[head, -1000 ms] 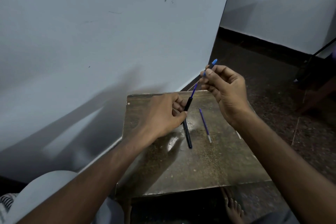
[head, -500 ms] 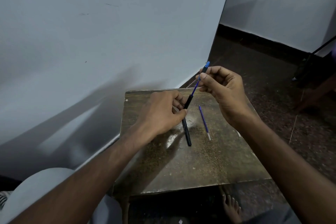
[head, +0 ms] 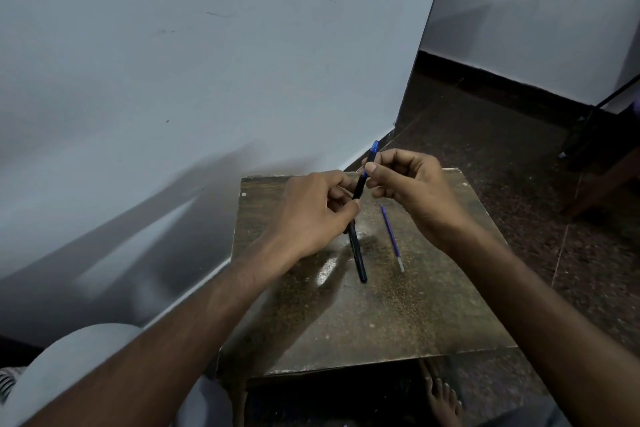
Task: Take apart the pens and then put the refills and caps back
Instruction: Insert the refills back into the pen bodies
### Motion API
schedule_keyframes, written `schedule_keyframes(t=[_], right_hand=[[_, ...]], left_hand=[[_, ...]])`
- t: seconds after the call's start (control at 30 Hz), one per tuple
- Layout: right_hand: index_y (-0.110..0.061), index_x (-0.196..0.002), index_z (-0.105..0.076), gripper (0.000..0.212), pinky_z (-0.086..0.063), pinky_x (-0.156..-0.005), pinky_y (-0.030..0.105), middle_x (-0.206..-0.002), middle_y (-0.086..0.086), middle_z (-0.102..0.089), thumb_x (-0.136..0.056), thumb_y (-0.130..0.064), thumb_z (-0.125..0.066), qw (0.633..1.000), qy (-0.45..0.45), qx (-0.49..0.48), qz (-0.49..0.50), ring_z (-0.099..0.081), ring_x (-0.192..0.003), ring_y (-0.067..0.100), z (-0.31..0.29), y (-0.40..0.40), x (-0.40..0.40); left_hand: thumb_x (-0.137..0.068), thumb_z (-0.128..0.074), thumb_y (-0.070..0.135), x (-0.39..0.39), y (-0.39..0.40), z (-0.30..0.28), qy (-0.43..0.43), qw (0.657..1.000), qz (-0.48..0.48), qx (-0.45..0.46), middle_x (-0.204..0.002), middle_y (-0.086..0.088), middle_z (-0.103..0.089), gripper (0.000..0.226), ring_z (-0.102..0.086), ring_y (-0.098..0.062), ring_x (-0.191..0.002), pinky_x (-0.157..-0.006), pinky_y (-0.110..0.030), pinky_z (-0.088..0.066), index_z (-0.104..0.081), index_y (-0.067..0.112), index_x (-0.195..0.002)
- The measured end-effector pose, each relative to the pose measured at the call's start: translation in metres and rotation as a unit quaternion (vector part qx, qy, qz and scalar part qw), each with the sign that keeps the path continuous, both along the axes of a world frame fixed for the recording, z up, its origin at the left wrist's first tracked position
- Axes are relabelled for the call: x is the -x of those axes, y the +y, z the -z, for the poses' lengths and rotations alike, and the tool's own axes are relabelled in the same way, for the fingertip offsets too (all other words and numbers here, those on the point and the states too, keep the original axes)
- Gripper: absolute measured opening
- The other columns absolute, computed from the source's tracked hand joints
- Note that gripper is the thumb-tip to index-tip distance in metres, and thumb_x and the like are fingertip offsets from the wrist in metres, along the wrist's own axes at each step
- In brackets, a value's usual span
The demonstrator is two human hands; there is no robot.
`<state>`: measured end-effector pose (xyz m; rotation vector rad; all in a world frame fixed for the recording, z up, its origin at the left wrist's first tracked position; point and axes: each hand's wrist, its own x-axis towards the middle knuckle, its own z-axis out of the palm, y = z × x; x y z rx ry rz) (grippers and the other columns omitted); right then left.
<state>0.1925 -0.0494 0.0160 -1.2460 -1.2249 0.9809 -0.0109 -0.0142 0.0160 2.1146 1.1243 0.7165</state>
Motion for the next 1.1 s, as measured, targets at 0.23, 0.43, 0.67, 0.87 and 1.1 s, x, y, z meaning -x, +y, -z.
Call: schedule_keyframes(t=[0.23,0.43,0.67,0.87,1.1], right_hand=[[-0.004,-0.102,-0.075,0.013,-0.057,-0.077,0.031,-0.090,0.005,-0.074,-0.100,-0.017,-0.076,1.000,0.005,0.011,-0.017,-0.069,-0.087,0.014,0.004,0.003,0.002],[-0.009,-0.109,-0.072,0.027,-0.057,-0.072,0.027,-0.094,0.000,-0.075,-0.098,-0.032,-0.080,1.000,-0.014,0.016,0.008,-0.070,-0.084,0.008,0.009,0.005,0.011],[-0.027,-0.104,-0.083,0.012,-0.051,-0.074,0.031,-0.101,-0.004,-0.078,-0.104,-0.032,-0.072,1.000,0.015,0.015,0.017,-0.066,-0.087,0.006,0.012,0.003,0.008],[-0.024,-0.112,-0.083,0.019,-0.051,-0.074,0.030,-0.099,-0.011,-0.076,-0.102,-0.037,-0.074,0.999,0.023,0.033,0.029,-0.066,-0.088,0.006,0.013,0.006,0.008],[-0.028,-0.084,-0.075,0.016,-0.051,-0.071,0.029,-0.088,-0.011,-0.073,-0.094,-0.038,-0.083,0.997,0.018,0.042,0.062,-0.067,-0.084,0.001,0.011,0.007,0.010]], left_hand=[[-0.104,-0.074,0.034,0.000,0.000,-0.004,-0.018,1.000,0.011,-0.019,-0.089,0.017,-0.082,0.011,-0.075,0.010,-0.082,-0.070,-0.002,-0.050,-0.082,0.033,-0.110],[-0.103,-0.075,0.032,0.001,0.002,0.000,-0.021,1.000,0.019,0.004,-0.087,0.022,-0.078,0.016,-0.072,0.016,-0.081,-0.070,-0.001,-0.053,-0.082,0.030,-0.117],[-0.102,-0.077,0.031,0.000,0.003,0.002,-0.005,1.000,0.024,0.020,-0.083,0.017,-0.080,0.007,-0.074,0.009,-0.076,-0.074,-0.016,-0.061,-0.083,0.029,-0.101],[-0.102,-0.076,0.033,0.000,0.004,0.002,0.007,0.999,0.023,0.022,-0.081,0.016,-0.080,0.010,-0.074,0.010,-0.073,-0.071,-0.012,-0.056,-0.082,0.028,-0.098],[-0.103,-0.075,0.033,0.000,0.005,0.003,0.023,0.999,0.036,0.018,-0.080,0.016,-0.079,0.011,-0.070,0.015,-0.069,-0.064,0.000,-0.046,-0.079,0.031,-0.093]])
